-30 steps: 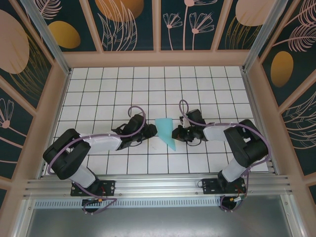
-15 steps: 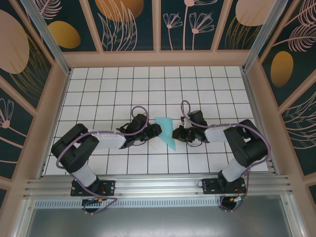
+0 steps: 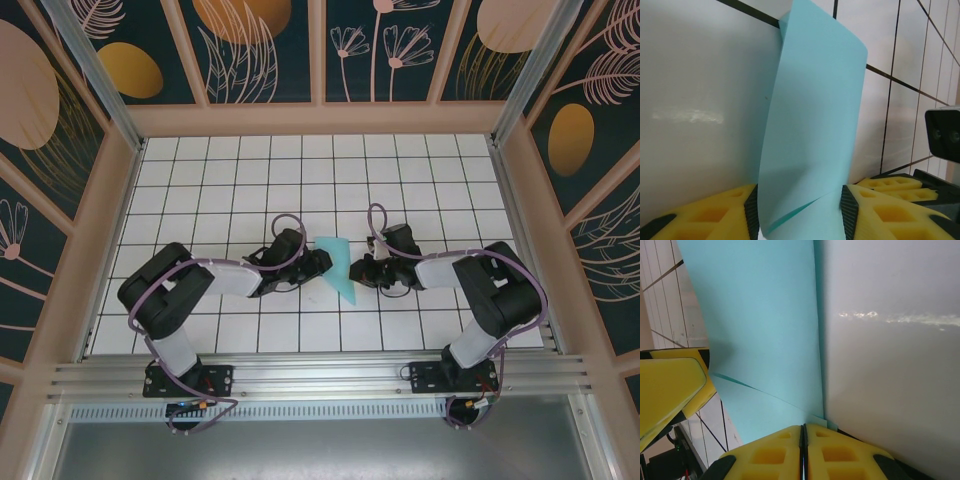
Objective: Fold a paper plane with a square sheet of paper (pick it up from the middle)
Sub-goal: Fold the wing for the fifth time at the center of the table.
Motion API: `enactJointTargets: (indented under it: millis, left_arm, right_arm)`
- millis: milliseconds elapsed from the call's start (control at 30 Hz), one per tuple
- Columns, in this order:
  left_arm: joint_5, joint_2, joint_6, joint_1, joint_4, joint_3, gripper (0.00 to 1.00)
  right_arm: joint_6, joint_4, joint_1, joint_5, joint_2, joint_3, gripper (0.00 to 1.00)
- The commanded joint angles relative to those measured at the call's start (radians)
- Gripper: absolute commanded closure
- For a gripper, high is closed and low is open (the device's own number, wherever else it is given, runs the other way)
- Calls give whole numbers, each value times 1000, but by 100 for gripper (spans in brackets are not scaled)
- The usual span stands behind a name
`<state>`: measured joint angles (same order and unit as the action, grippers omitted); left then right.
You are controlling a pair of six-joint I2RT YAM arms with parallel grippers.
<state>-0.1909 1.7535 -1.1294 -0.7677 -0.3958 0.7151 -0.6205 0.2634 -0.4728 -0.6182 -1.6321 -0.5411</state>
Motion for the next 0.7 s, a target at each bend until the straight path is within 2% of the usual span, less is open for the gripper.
enactJointTargets:
  millis: [0, 267, 367, 567, 667]
  left_arm:
    - [-46, 26, -20, 2, -68, 23, 54]
    - [-92, 36, -22, 3, -147, 29, 62]
    - [-102, 57, -18, 2, -139, 49, 70]
    - [-62, 60, -29, 2, -95, 62, 96]
    - [-44, 50, -38, 3, -83, 64, 100]
  right_arm:
    - [1, -3, 1, 43, -45, 32, 86]
    - [-2, 21, 3, 38, -52, 38, 85]
    - [-7, 41, 4, 31, -46, 41, 83]
    - [9, 23, 2, 57, 21, 34, 79]
    - [22, 23, -3, 122, 118, 66, 71]
